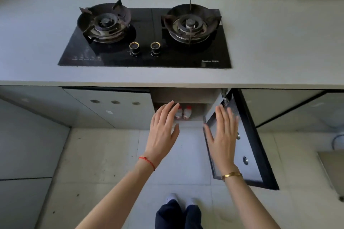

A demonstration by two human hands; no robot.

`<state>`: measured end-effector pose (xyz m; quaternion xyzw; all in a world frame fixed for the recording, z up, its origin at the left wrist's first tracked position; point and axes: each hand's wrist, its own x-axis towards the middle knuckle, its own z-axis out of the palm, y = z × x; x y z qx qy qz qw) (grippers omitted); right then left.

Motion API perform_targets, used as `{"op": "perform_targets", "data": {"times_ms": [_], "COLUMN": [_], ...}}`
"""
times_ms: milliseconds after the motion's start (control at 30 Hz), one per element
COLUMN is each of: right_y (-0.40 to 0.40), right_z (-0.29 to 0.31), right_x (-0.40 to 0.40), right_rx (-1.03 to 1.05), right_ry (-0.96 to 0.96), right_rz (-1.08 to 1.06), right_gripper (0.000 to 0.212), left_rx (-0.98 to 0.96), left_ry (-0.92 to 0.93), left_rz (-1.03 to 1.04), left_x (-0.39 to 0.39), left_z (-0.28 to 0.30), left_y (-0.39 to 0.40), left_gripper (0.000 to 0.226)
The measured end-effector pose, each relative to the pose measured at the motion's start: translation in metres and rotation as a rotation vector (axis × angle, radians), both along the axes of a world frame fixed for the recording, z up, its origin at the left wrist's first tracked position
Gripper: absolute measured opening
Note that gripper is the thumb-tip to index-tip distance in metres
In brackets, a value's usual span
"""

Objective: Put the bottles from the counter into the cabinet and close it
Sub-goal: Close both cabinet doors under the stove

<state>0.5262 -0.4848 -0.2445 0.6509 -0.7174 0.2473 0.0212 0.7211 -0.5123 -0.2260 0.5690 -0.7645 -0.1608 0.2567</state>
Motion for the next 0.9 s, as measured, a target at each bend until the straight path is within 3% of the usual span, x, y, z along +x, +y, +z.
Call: {"op": "perform_targets", "data": {"times_ms": [267, 467, 667, 900], "right_y": [0.095, 0.148, 0.176, 0.189], "right_z": [-0.013, -0.038, -0.062, -0.069], "right_x": [-0.092, -0.138, -0.154, -0.149], "right_rx": [0.108, 0.144, 0.225, 0.289], "right_ry": [-0.044, -0.111, -0.156, -0.150], "right_rz": [-0.349, -0.447, -0.363, -0.164], "right_gripper": [0.064, 0.056, 0.050, 0.048], "left_rx": [0.018, 0.053, 0.097, 0.124], "left_ry": [-0.089, -0.151, -0.292, -0.370], "left_rz": [-0.313, -0.492, -0.543, -0.492], "left_x": [-0.110, -0.194, -0.239, -0.237], "left_z": [-0.015, -0.040, -0.060, -0.069], "left_y": [0.039, 0.073, 0.096, 0.101], "left_gripper": [0.059, 0.059, 0.047, 0.034]}}
